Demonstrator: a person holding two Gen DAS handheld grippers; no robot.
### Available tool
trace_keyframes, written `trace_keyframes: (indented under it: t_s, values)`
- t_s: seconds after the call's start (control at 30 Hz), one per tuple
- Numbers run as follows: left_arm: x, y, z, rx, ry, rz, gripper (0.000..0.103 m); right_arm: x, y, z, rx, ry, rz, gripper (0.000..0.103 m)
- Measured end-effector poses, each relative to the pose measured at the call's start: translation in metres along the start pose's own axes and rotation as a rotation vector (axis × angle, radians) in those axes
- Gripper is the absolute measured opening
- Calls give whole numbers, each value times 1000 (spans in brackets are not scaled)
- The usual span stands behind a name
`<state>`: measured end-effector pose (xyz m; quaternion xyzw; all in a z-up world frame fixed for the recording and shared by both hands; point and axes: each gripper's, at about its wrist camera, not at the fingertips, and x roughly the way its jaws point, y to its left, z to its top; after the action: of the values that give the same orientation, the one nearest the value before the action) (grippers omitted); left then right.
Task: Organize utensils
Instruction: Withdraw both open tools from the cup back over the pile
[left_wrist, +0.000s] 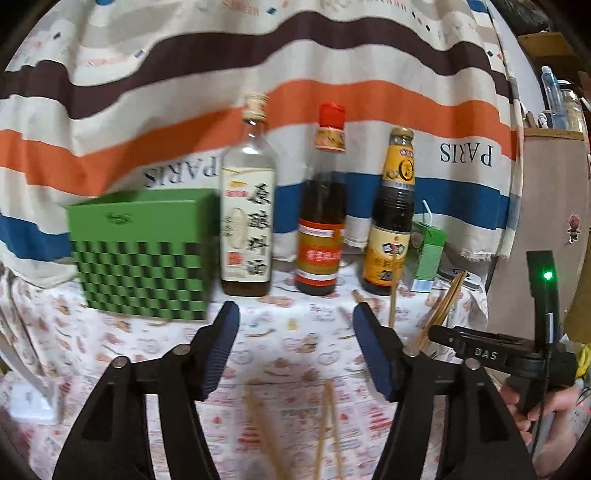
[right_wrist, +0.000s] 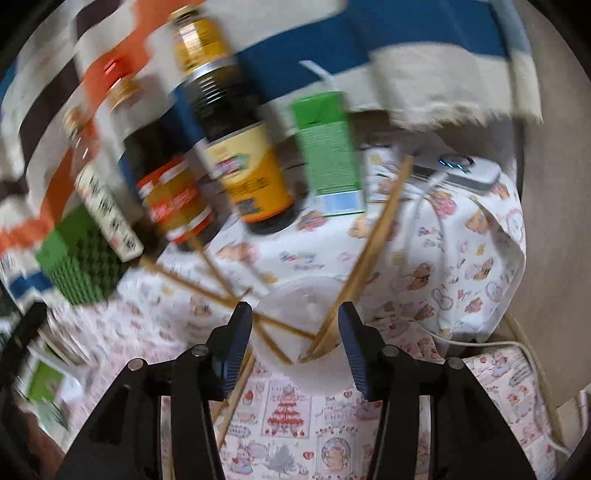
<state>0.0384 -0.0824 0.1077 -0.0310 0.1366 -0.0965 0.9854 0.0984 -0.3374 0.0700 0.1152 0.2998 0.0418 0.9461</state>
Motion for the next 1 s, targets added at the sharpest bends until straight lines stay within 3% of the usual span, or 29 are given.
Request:
trace_keyframes:
  t_s: [0.07, 0.13, 0.27, 0.37, 0.47, 0.6, 0.77, 1.0]
  values:
    - [-9, 10, -2, -10, -6, -1, 78, -13, 14, -2, -19, -6, 36, 51]
    - [-20, 19, -5, -19, -24, -4, 83, -30, 26, -4, -25, -33, 75, 56]
    - [-44, 35, -18, -21, -112, 84, 88, -62, 57, -19, -81, -117, 92, 68]
    - [-55, 43, -31, -8, -137, 99, 99, -68, 66, -41, -81, -171, 106, 74]
    - [-58, 48, -44, 5, -151, 121, 103, -57, 72, -57, -95, -151, 100, 74]
    - [-53, 52, -53, -3, -117, 132, 103, -33, 76, -68, -156, -110, 15, 74]
    - [-41, 48, -62, 49, -95, 167, 103, -19, 71, -78, -131, -71, 13, 80]
    - [-14, 61, -75, -12, 23, 176, 103, -6, 76, -91, -185, -60, -38, 85]
